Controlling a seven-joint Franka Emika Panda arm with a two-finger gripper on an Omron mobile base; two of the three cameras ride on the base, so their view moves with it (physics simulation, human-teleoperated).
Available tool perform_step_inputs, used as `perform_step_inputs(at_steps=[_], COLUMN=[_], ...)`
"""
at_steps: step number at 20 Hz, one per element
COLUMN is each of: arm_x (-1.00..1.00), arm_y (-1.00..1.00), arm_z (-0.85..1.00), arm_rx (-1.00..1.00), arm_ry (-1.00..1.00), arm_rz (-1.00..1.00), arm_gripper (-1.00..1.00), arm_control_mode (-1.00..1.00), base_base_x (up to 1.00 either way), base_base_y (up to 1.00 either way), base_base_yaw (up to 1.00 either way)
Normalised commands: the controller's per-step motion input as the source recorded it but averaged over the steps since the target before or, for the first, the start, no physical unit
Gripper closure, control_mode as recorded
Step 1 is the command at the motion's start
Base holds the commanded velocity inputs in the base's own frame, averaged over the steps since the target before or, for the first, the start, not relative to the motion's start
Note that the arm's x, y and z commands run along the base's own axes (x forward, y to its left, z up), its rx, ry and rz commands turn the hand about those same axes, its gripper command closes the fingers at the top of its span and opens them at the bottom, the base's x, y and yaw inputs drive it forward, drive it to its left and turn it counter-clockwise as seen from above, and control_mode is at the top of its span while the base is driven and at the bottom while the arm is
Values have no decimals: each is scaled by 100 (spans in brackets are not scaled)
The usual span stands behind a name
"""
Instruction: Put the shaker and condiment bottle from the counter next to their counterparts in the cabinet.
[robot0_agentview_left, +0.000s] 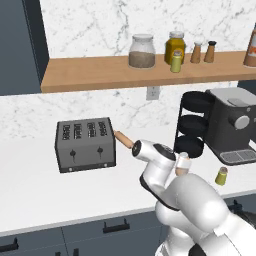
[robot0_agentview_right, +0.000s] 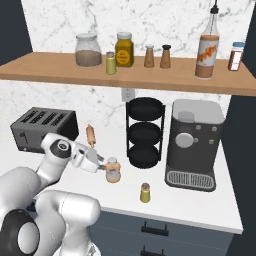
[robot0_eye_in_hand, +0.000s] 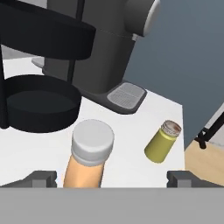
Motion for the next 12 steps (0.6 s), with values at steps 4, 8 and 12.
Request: perform_step_inputs(at_steps=[4,8,12], arm_x=[2,5,5], arm_y=[-21,-9,-6], arm_z=[-29,-31,-32], arm_rx=[0,0,0], arm_ry=[0,0,0], arm_rz=[7,7,7], arm_gripper=[-100,-100,-100], arm_control_mode=[-100,-100,-100], base_base_x=[0,0,0], base_base_y=[0,0,0], base_base_yaw=[0,0,0])
